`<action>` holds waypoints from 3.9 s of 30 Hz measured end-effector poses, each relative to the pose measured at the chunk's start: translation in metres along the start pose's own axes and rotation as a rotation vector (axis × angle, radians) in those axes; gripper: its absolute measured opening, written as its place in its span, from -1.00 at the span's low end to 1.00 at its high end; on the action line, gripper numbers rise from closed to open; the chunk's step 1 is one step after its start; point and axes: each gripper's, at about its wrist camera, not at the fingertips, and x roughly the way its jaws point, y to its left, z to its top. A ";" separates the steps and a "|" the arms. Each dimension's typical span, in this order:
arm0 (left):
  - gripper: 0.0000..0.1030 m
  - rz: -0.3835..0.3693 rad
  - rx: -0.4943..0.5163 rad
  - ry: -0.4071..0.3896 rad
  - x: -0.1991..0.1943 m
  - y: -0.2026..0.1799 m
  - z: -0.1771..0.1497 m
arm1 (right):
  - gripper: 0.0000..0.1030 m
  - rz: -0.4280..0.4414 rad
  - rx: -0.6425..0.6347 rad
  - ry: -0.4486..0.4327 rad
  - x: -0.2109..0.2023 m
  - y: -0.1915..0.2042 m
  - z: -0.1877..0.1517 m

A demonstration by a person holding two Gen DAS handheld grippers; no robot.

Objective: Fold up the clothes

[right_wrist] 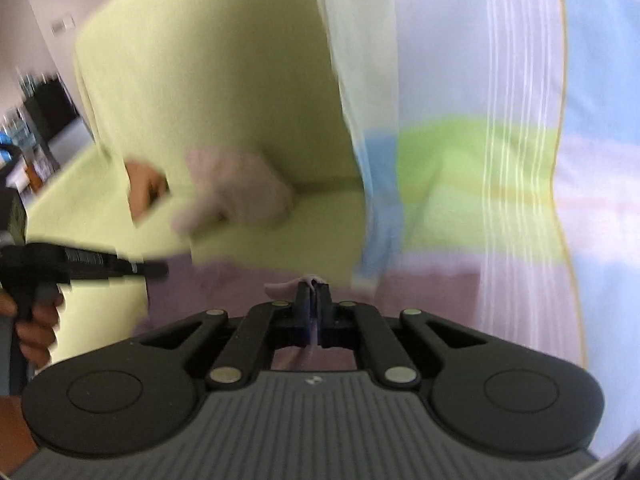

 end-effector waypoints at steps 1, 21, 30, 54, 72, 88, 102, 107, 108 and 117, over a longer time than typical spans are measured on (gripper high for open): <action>-0.96 0.024 0.000 0.032 0.011 0.002 -0.002 | -0.88 -0.012 0.008 0.050 0.011 -0.002 -0.006; -1.00 -0.028 0.010 -0.023 -0.091 -0.004 -0.048 | -0.95 0.307 -0.059 -0.068 -0.051 0.023 -0.010; -1.00 0.051 0.051 -0.224 -0.289 -0.088 -0.099 | -0.97 0.376 -0.160 -0.296 -0.196 0.033 0.023; -0.09 -0.458 0.468 0.359 -0.173 -0.454 -0.263 | -0.16 -0.503 0.078 -0.102 -0.448 -0.291 -0.168; -0.09 -0.117 0.984 0.470 -0.145 -0.238 -0.113 | -0.06 -0.216 1.065 -0.192 -0.288 0.069 -0.290; -0.09 -0.268 1.107 0.565 -0.094 -0.237 -0.107 | 0.04 -0.317 1.516 -0.602 -0.204 0.107 -0.332; -0.08 -0.395 1.318 0.509 0.032 -0.293 -0.013 | 0.06 -0.466 1.671 -0.708 -0.149 0.144 -0.303; -0.08 -0.417 1.406 0.530 0.066 -0.296 -0.006 | 0.06 -0.492 1.677 -0.713 -0.146 0.147 -0.302; -0.08 -0.432 1.406 0.555 0.071 -0.295 -0.004 | 0.06 -0.496 1.676 -0.712 -0.146 0.147 -0.301; -0.85 -0.557 1.339 0.751 0.101 -0.288 0.006 | 0.10 -0.505 1.672 -0.705 -0.146 0.142 -0.300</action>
